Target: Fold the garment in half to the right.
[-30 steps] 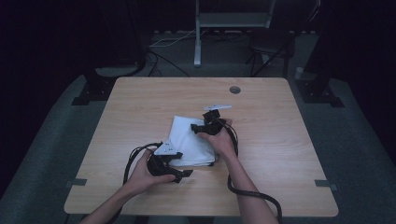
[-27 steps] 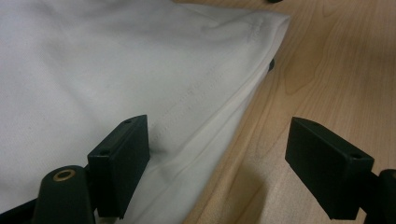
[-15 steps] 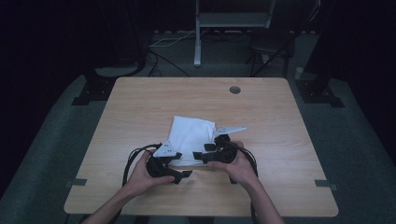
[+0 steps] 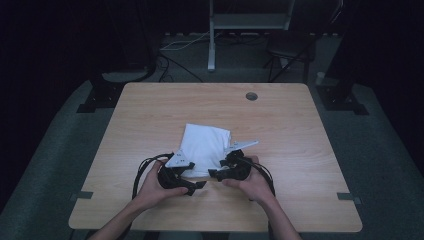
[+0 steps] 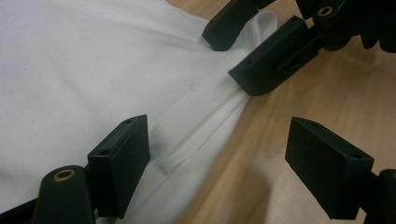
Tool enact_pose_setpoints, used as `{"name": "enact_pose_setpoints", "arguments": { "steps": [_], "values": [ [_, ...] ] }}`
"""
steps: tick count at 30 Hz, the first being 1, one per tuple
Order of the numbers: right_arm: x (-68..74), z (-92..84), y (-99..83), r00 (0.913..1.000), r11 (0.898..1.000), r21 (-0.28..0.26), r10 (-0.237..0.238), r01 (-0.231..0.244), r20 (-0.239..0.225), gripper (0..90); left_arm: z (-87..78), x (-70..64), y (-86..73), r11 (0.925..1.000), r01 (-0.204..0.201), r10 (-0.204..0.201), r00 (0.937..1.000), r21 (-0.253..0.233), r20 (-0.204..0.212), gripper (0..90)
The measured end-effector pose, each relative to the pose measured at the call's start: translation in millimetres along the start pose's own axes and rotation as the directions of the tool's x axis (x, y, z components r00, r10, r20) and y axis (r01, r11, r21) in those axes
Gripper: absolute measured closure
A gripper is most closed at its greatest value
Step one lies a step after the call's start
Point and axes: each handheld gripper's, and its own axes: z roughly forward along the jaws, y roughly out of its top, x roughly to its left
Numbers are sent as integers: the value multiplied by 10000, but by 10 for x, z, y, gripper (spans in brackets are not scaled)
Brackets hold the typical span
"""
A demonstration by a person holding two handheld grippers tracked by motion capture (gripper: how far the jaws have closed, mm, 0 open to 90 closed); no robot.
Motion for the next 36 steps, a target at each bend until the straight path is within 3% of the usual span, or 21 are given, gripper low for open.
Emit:
{"name": "enact_pose_setpoints", "arguments": {
  "steps": [5, 11, 20, 27, 36],
  "values": [
    [-73, 71, 89, 9998, 9997, -129, 208, -207, 35, 369, 29, 129, 50, 9995, 314, -314, 9995, -13, -59, 216],
    [-47, 49, 76, 10000, 9993, -368, -37, 36, -25, 283, 18, 123, 44, 9989, 436, -438, 9990, -159, -69, 215],
    [-61, -36, 63, 9995, 9965, -839, 65, -39, 308, 135, -43, 82, 71, 9972, 463, -482, 9983, -584, -316, 215],
    [-70, -153, 74, 9989, 9907, -1360, 87, -25, 454, 134, -144, 45, 132, 9946, 330, -375, 9983, -980, -436, 215],
    [-38, -263, 92, 9990, 9879, -1541, -91, 158, 442, 130, -255, -6, 180, 9919, 186, -259, 9981, -1258, -565, 215]
  ]
}}
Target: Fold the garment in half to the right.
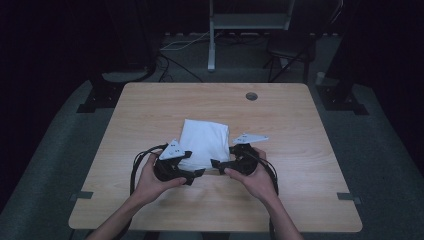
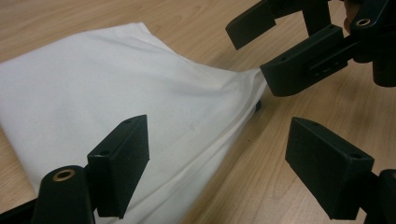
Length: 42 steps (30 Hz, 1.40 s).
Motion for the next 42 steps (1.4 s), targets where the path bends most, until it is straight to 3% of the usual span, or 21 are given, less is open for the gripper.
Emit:
{"name": "enact_pose_setpoints", "arguments": {
  "steps": [11, 24, 42],
  "values": [
    [12, -170, -9, 9998, 9995, -245, -184, 183, -38, 130, -215, -41, 10, 9994, -125, 115, 9995, -335, -302, 215],
    [-56, -422, -53, 9995, 9983, -562, -154, 170, 284, 130, -411, -40, -9, 9981, -145, 117, 9988, -606, -469, 215],
    [-107, -666, -117, 9977, 9957, -894, -196, 254, 650, 130, -658, 21, -89, 9925, 327, -425, 9957, -1178, -819, 215]
  ]
}}
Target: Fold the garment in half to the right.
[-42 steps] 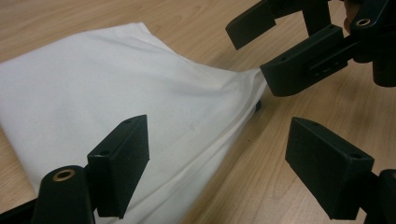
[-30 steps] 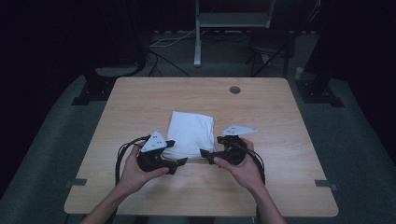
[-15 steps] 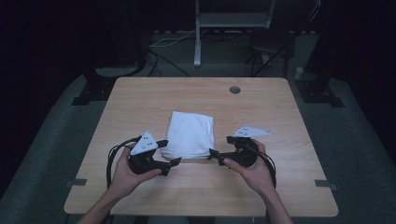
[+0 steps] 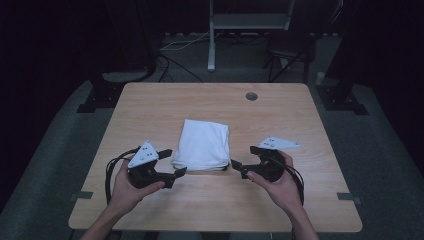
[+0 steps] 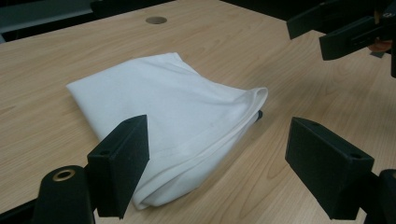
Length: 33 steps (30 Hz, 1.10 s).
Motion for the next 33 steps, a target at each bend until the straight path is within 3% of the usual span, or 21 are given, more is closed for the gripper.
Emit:
{"name": "enact_pose_setpoints", "arguments": {
  "steps": [8, 20, 33],
  "values": [
    [-33, -81, -54, 9997, 10000, -48, -24, 26, 242, 130, -111, 39, -63, 9999, 140, -141, 9997, -70, -191, 215],
    [-127, -259, -185, 9978, 9997, -223, 49, -34, 668, 130, -274, 101, -180, 9971, 642, -658, 9971, -404, -393, 215],
    [-207, -437, -280, 9953, 9987, -468, 254, -211, 935, 130, -395, 120, -275, 9968, 664, -692, 9954, -444, -659, 215]
  ]
}}
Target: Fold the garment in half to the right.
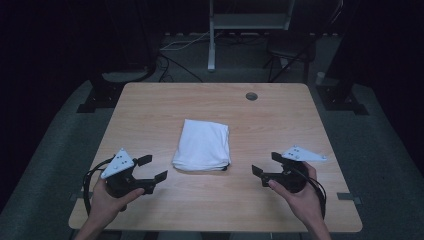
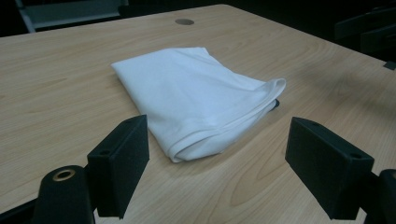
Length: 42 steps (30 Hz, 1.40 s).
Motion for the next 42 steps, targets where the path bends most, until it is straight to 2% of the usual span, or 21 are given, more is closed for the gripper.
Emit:
{"name": "enact_pose_setpoints", "arguments": {
  "steps": [20, 28, 42],
  "values": [
    [-155, -288, -84, 9985, 9982, -565, 228, -200, 498, 130, -191, 84, -112, 9984, 404, -419, 9985, -406, -348, 215],
    [-223, -415, -151, 9966, 9963, -789, 391, -333, 722, 130, -297, 129, -188, 9982, 464, -486, 9971, -379, -583, 215],
    [-333, -597, -247, 9919, 9931, -1097, 548, -422, 1149, 130, -492, 253, -322, 9954, 799, -850, 9911, -524, -1020, 215]
  ]
}}
